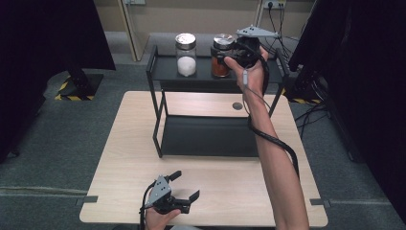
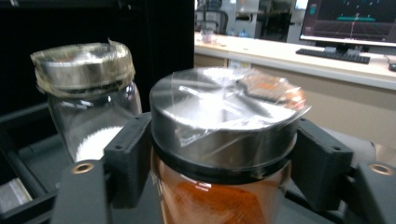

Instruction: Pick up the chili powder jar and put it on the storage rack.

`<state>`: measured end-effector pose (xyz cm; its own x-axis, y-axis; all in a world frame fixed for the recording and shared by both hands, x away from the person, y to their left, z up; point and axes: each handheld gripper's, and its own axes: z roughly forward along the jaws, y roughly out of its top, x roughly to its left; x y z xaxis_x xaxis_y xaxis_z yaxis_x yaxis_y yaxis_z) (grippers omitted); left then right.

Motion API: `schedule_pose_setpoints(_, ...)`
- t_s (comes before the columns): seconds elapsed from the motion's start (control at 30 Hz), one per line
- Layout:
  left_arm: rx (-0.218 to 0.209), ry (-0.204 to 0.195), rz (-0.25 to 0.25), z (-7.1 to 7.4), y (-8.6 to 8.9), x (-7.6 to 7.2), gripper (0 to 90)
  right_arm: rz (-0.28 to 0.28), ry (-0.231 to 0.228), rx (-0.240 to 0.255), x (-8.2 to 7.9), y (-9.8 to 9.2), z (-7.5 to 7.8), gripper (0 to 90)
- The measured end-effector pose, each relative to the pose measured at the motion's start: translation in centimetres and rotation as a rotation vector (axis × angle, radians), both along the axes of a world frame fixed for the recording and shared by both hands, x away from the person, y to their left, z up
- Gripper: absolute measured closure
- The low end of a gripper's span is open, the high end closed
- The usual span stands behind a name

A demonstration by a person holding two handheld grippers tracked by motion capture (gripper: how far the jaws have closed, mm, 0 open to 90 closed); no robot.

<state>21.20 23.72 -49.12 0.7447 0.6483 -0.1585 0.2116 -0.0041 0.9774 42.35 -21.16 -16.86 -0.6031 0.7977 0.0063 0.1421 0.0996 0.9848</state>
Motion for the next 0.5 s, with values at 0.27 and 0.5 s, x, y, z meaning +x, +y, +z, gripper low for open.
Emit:
schedule_pose_setpoints(0.27,0.002,0.0,-0.001,0.0,0.0,0.0,0.3,-0.006,-0.017,0.079,-1.0,-1.1,-1.1,4.2)
schedule_pose_setpoints(0.5,0.005,0.001,0.001,0.0,-0.1,0.0,0.3,0.02,-0.032,0.102,-2.4,-2.1,-2.1,0.4)
